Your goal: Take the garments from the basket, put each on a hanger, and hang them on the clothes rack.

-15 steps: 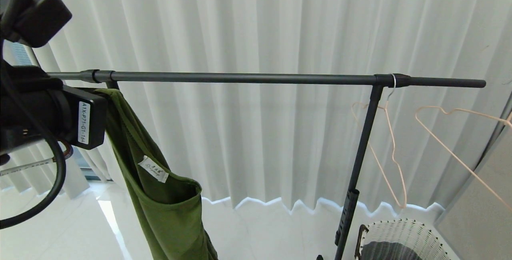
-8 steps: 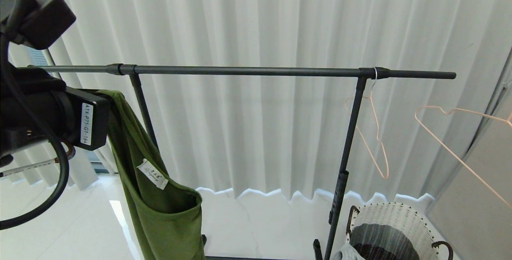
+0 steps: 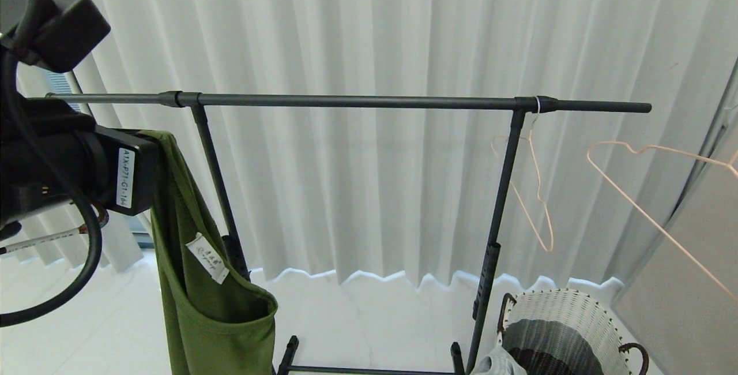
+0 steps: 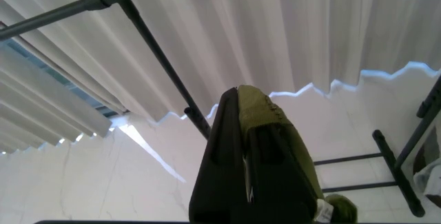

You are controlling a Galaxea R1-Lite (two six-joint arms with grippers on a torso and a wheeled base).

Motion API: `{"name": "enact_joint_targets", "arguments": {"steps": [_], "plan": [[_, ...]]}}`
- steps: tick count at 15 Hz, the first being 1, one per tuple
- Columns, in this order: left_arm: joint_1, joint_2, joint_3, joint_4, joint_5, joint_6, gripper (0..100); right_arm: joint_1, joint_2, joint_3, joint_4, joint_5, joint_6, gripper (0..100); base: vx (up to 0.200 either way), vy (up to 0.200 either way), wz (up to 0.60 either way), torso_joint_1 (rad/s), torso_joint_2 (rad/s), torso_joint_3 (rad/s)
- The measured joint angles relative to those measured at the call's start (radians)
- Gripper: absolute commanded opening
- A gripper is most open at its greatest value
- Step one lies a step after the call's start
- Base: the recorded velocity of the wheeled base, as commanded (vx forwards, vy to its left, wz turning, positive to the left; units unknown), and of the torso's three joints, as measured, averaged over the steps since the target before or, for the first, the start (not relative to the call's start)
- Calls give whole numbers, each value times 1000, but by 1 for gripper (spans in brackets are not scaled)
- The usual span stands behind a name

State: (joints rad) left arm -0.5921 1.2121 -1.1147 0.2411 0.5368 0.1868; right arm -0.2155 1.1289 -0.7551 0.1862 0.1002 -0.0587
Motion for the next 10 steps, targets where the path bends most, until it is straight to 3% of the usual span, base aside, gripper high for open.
{"name": "enact_joint_targets", "arguments": {"steps": [5,10], "plan": [[0,6,0,0,1,0,0,1,-51,-3,5,86,3,0,0,200,0,5,5,2],[1,6,0,0,1,0,0,56,-77,-2,6,112,1,0,0,200,0,3,5,0]]}}
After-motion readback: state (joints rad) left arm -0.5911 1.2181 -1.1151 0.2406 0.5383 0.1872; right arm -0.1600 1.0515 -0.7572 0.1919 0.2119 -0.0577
